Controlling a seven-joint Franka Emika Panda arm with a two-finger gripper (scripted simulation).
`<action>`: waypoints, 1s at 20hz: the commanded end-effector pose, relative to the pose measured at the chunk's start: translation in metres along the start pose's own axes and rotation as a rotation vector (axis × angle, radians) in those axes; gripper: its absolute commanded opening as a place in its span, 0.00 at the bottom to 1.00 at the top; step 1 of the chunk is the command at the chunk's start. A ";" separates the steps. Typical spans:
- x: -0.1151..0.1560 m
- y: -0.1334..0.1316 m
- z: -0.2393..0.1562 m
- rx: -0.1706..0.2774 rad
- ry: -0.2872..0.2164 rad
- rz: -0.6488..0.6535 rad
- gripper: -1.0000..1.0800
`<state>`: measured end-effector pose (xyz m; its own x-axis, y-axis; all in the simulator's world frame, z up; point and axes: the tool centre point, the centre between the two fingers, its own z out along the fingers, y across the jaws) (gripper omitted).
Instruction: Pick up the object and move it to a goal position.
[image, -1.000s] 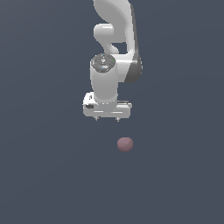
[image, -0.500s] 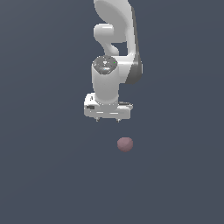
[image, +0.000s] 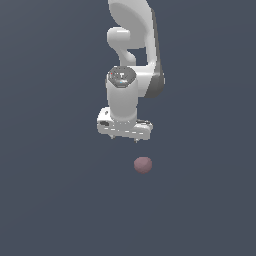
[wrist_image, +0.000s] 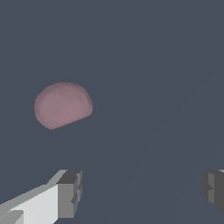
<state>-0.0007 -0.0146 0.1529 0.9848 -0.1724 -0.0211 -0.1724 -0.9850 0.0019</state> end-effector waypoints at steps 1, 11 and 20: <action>0.002 -0.003 0.001 0.001 0.000 0.041 0.96; 0.016 -0.019 0.010 0.005 0.001 0.274 0.96; 0.027 -0.035 0.018 0.008 0.003 0.497 0.96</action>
<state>0.0296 0.0132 0.1356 0.8067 -0.5907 -0.0175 -0.5907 -0.8069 0.0036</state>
